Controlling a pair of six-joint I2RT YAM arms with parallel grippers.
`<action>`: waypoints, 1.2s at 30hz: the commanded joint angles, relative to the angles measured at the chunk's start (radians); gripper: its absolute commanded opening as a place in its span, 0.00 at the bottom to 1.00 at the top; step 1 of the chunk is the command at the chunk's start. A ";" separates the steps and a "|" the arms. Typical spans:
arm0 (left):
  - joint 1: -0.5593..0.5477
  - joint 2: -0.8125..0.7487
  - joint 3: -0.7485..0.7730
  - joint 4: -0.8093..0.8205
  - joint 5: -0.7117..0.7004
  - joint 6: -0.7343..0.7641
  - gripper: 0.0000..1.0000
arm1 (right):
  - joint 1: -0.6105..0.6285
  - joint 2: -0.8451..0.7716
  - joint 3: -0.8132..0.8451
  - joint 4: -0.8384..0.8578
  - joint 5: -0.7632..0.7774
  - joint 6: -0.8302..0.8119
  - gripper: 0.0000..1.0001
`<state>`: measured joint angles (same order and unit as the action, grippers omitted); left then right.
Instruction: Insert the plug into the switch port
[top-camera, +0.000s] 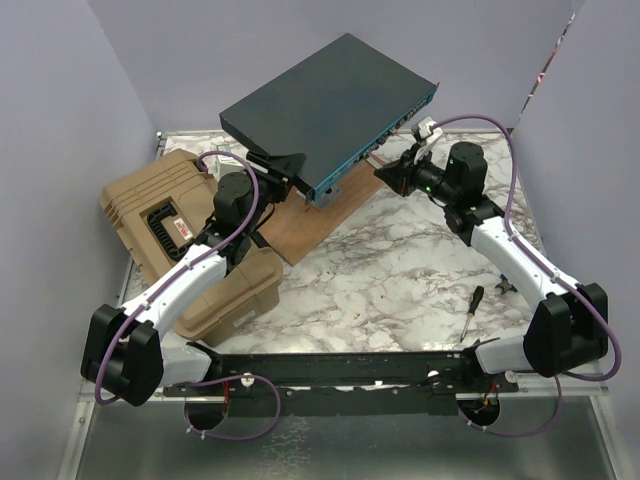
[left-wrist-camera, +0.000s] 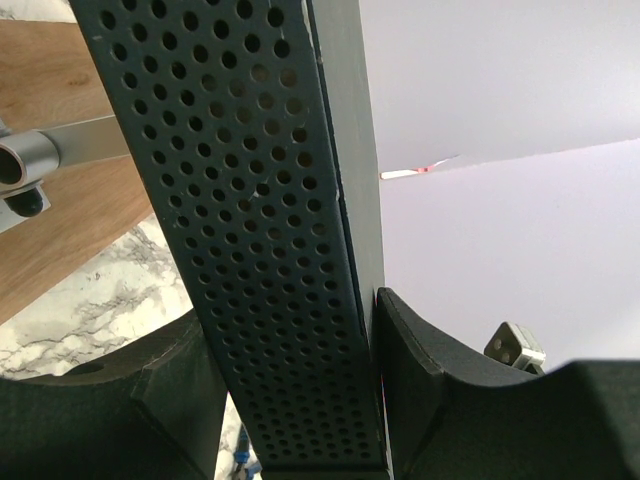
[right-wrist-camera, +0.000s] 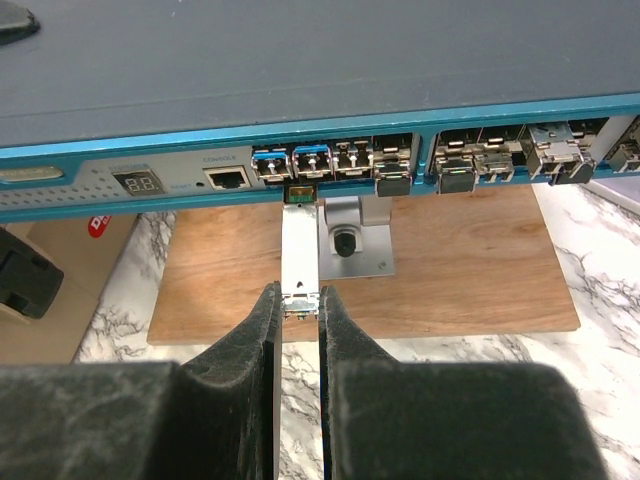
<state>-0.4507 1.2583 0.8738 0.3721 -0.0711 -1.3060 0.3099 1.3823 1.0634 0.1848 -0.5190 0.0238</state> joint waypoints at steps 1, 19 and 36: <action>0.001 0.008 -0.004 0.058 0.019 0.007 0.20 | 0.000 0.010 0.037 0.003 -0.059 -0.013 0.00; 0.001 0.017 -0.003 0.051 0.020 0.011 0.19 | 0.032 -0.039 0.066 -0.008 0.011 -0.046 0.00; 0.001 0.012 -0.004 0.044 0.022 0.015 0.16 | 0.044 -0.005 0.033 -0.021 0.106 -0.122 0.00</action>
<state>-0.4507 1.2606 0.8738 0.3744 -0.0704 -1.3075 0.3458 1.3666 1.0946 0.1387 -0.4595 -0.0597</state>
